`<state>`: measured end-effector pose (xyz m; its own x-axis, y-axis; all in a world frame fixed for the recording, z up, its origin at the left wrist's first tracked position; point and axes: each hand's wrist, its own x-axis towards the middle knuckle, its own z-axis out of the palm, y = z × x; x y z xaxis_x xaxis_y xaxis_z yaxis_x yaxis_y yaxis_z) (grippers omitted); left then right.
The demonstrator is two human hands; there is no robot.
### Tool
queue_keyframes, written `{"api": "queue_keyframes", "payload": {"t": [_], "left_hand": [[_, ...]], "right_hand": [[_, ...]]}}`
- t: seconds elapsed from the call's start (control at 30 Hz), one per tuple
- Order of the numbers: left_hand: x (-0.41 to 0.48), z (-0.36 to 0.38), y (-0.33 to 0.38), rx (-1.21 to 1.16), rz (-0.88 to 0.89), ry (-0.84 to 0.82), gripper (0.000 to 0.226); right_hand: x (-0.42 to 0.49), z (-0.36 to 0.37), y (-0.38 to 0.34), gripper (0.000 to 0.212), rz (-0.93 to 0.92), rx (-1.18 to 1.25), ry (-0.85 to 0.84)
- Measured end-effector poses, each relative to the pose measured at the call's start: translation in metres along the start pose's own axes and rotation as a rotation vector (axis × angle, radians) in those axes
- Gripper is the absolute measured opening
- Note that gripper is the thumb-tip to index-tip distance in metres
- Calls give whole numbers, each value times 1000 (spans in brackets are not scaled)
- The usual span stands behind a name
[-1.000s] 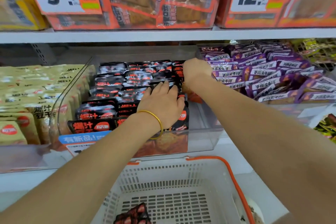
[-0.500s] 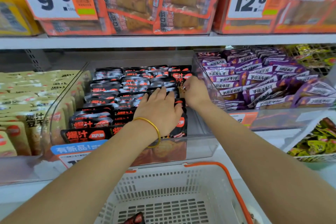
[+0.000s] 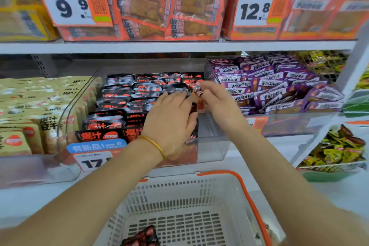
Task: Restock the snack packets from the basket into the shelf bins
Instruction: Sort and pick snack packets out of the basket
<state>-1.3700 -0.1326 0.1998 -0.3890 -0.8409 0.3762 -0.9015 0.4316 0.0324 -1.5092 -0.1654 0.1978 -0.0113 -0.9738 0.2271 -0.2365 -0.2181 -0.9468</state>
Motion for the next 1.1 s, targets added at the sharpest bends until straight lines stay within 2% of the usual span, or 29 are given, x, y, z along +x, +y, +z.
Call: {"api": "queue_keyframes", "payload": {"t": [0.13, 0.23, 0.33, 0.4, 0.47, 0.57, 0.67, 0.77, 0.83, 0.9, 0.97, 1.1], "left_hand": [[-58, -10, 15, -61, 163, 160, 46], [-112, 3, 13, -97, 173, 150, 40], [-159, 42, -5, -55, 168, -25, 32], [-180, 73, -21, 24, 129, -231, 26], [-191, 97, -32, 77, 86, -462, 37], [-210, 126, -39, 88, 0, -759, 30], [-217, 148, -44, 51, -22, -871, 28], [-214, 163, -47, -21, -73, -944, 27], [-212, 171, -46, -54, -105, -979, 26], [-211, 176, -46, -102, -128, -989, 27], [-210, 179, -46, -136, -145, -982, 30], [-211, 178, -51, -171, -162, -997, 31]], "right_hand": [[-89, -27, -15, 37, -242, 24, 113], [-133, -16, 4, 32, -189, -50, 60], [-154, 17, 50, 28, -46, -227, -179], [-157, 42, 100, 24, 87, -407, -376], [-160, 62, 149, 24, 235, -574, -563], [-182, 78, 218, 29, 399, -769, -856], [-209, 80, 277, 40, 553, -869, -1094], [-229, 85, 315, 44, 681, -883, -1081], [-240, 90, 332, 60, 680, -922, -1128], [-252, 96, 341, 77, 596, -988, -1237], [-265, 101, 348, 80, 564, -1014, -1272], [-278, 113, 355, 80, 619, -1016, -1204]]}}
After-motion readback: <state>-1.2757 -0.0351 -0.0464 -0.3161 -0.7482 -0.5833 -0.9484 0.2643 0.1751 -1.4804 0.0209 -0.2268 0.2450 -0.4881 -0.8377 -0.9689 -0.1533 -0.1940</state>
